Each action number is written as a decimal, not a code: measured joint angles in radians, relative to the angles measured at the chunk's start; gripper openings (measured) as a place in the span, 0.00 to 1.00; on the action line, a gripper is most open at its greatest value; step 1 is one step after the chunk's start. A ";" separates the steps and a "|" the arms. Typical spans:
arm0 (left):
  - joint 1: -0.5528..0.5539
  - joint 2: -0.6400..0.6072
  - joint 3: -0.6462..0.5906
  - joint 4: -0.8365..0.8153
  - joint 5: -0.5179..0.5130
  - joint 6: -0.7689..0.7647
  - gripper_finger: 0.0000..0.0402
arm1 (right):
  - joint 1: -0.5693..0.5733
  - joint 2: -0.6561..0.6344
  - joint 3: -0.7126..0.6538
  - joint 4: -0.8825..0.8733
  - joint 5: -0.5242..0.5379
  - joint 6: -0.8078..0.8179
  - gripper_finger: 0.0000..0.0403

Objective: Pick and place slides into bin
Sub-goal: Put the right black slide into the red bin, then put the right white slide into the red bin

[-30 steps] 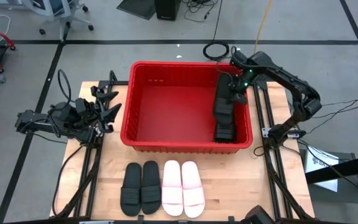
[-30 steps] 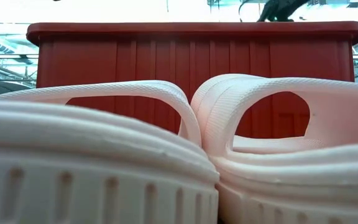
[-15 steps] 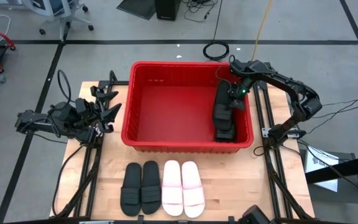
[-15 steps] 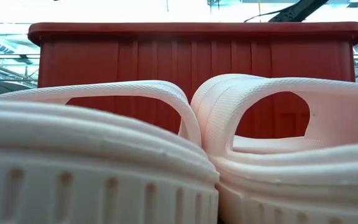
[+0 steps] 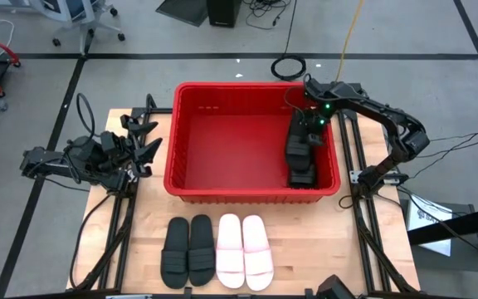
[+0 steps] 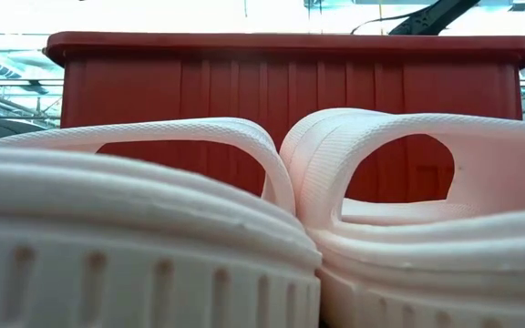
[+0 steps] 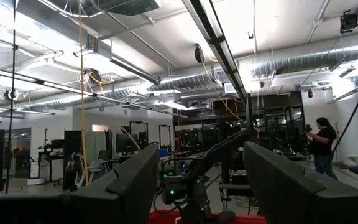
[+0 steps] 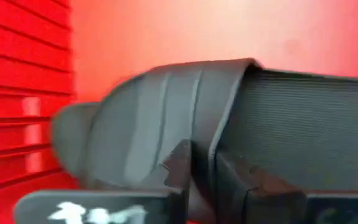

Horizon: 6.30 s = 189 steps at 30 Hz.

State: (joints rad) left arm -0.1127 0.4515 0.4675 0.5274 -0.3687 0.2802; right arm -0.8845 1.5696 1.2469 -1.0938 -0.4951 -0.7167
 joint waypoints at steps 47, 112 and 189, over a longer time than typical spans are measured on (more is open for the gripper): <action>0.000 0.000 0.000 0.002 -0.001 0.039 0.60 | 0.227 -0.325 0.000 0.728 0.390 0.285 0.52; -0.277 0.288 0.001 0.306 0.453 -0.263 0.60 | 1.357 -0.298 -0.401 1.392 0.607 0.737 0.49; -0.550 0.459 0.019 0.477 0.314 -0.285 0.60 | 1.397 0.274 -0.071 1.006 0.333 1.228 0.27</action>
State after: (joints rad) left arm -0.6624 0.9100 0.4862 1.0042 -0.0547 -0.0048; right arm 0.5121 1.8431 1.1756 -0.0879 -0.1619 0.5117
